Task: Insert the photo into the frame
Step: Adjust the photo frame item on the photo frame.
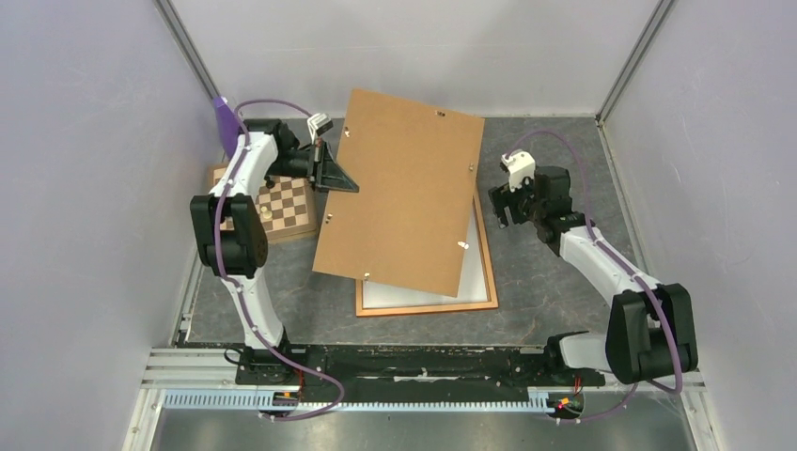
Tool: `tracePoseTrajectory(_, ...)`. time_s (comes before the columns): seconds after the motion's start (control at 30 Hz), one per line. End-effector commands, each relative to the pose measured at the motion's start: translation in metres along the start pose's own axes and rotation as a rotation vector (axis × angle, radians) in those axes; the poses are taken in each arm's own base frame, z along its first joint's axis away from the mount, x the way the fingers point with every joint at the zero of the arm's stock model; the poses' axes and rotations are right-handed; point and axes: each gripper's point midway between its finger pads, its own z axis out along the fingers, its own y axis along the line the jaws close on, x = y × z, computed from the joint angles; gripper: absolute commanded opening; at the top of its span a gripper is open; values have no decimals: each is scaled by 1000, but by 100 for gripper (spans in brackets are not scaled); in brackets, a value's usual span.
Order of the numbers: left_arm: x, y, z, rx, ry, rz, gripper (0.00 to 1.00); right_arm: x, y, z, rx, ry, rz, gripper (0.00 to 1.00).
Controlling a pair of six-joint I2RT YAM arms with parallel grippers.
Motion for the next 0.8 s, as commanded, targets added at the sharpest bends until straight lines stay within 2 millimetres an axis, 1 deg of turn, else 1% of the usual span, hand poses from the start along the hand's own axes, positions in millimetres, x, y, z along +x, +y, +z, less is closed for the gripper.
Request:
tracePoseTrajectory(0.0,-32,-77,3,158,-72,-45,2,-34,-2,5,-22,-89,16,81)
tracePoseTrajectory(0.1,-47,-91,2,160,-66,-8,2,-35,-2,7,-26,-90,16,81)
tracePoseTrajectory(0.17,-55,-93,1,160,-65,-4,2,-37,-4,5,-15,-96,13,81)
tracePoseTrajectory(0.37,-70,-103,0,138,-51,40,2,-36,-8,-5,19,-110,-7,80)
tracePoseTrajectory(0.47,-77,-110,0,90,-37,86,2,-33,-8,-7,19,-110,-4,81)
tracePoseTrajectory(0.53,-86,-110,0,24,-34,110,2,-33,-9,-8,21,-111,-3,81)
tracePoseTrajectory(0.57,-92,-107,0,-25,-43,96,2,-33,-9,-9,22,-113,-3,81)
tracePoseTrajectory(0.63,-111,-106,0,-94,-100,150,2,-33,-10,-10,25,-115,0,81)
tracePoseTrajectory(0.67,-118,-107,0,-118,-154,109,2,-33,-10,-11,24,-117,2,80)
tracePoseTrajectory(0.7,-128,-116,-1,-107,-228,188,2,-32,-12,-12,29,-117,5,80)
tracePoseTrajectory(0.73,-132,-117,0,-53,-298,84,2,-31,-11,-13,29,-117,6,80)
tracePoseTrajectory(0.77,-136,-134,-2,13,-337,136,2,-29,-12,-15,32,-117,8,80)
